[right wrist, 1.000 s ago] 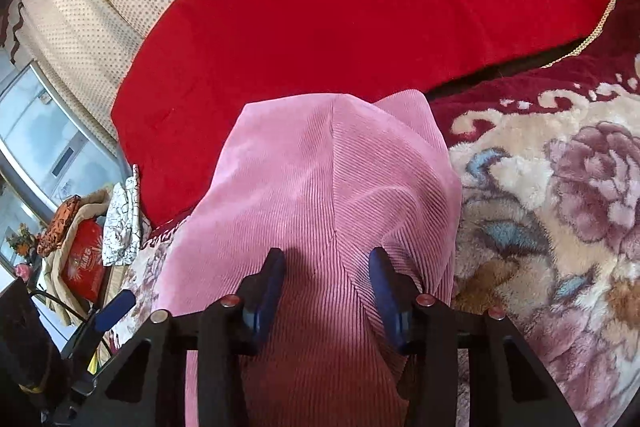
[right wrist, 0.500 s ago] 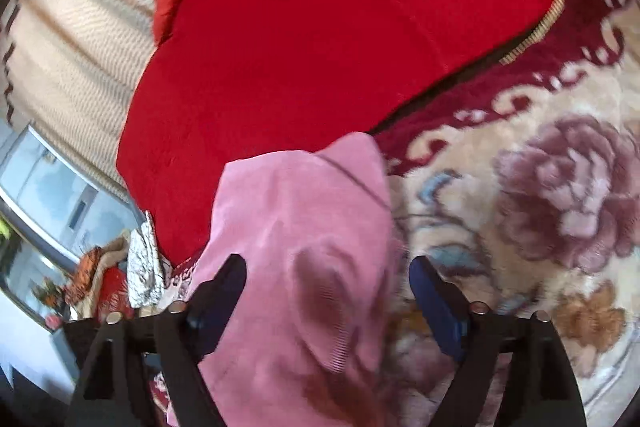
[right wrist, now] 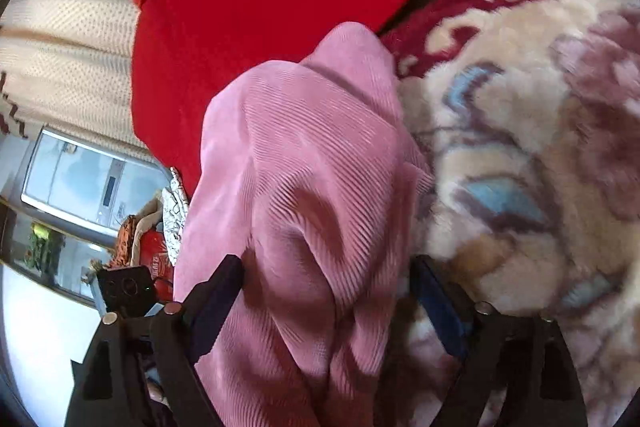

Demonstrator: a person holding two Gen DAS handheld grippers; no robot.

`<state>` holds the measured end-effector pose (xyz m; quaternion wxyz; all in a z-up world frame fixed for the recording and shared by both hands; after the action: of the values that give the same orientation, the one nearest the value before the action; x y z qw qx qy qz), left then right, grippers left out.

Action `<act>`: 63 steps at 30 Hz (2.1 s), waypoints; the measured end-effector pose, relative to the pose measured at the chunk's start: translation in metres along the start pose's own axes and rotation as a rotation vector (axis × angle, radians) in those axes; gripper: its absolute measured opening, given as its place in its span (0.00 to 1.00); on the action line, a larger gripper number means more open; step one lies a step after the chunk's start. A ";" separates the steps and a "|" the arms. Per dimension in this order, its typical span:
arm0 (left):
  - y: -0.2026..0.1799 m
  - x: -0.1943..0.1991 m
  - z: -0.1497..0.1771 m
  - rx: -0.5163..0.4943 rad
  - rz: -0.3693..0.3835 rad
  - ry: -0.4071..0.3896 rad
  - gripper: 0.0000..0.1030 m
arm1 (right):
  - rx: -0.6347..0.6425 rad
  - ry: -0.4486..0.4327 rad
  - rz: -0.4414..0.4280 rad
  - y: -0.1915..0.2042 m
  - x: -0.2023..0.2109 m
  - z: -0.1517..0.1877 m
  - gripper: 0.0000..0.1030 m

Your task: Fold large clothes

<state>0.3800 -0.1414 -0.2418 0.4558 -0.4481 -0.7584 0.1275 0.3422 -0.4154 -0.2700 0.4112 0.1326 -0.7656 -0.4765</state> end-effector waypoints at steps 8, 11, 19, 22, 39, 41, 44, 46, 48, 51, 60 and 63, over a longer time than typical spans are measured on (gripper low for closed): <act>-0.010 -0.013 -0.001 -0.034 -0.017 0.006 0.96 | 0.020 0.021 -0.085 0.009 -0.020 -0.006 0.87; -0.015 -0.015 -0.001 -0.048 -0.034 -0.005 0.95 | 0.038 0.017 -0.055 0.014 -0.026 -0.003 0.78; -0.029 -0.002 0.000 -0.123 -0.092 -0.069 0.73 | 0.054 -0.037 -0.042 0.027 -0.020 0.005 0.59; -0.035 0.006 0.001 -0.136 -0.090 -0.095 0.69 | 0.089 -0.070 -0.034 0.037 -0.011 0.010 0.56; -0.042 0.090 0.018 -0.194 -0.161 -0.233 0.69 | 0.195 -0.117 -0.152 0.095 0.005 0.057 0.55; -0.032 0.093 0.018 -0.175 -0.174 -0.228 0.69 | 0.195 -0.104 -0.143 0.100 -0.007 0.059 0.55; -0.020 0.092 0.018 -0.151 -0.194 -0.217 0.69 | 0.192 -0.087 -0.123 0.102 -0.022 0.062 0.55; -0.014 0.085 0.017 -0.136 -0.214 -0.201 0.69 | 0.197 -0.084 -0.099 0.100 -0.032 0.061 0.55; -0.005 0.074 0.018 -0.114 -0.239 -0.168 0.69 | 0.195 -0.081 -0.076 0.098 -0.040 0.059 0.55; 0.005 0.043 0.023 -0.113 -0.354 -0.068 0.75 | 0.185 -0.069 0.008 0.087 -0.060 0.053 0.54; 0.002 0.046 0.038 -0.191 -0.439 -0.078 0.78 | 0.181 -0.042 0.070 0.073 -0.060 0.054 0.58; 0.000 0.056 0.045 -0.174 -0.452 -0.096 0.78 | 0.184 -0.036 0.116 0.081 -0.050 0.060 0.67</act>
<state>0.3337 -0.0868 -0.2341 0.3958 -0.2981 -0.8684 -0.0224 0.3433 -0.3077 -0.2397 0.4104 0.1167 -0.8197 -0.3822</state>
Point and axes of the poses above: each gripper's, at about its wrist camera, not at the fingertips, and x roughly against the way its jaws point, y to its left, z to its underside, the point moved 2 cm from there along -x, roughly the way its jaws point, and after that the axes turned 7 degrees about -x, right-handed, at the moved point
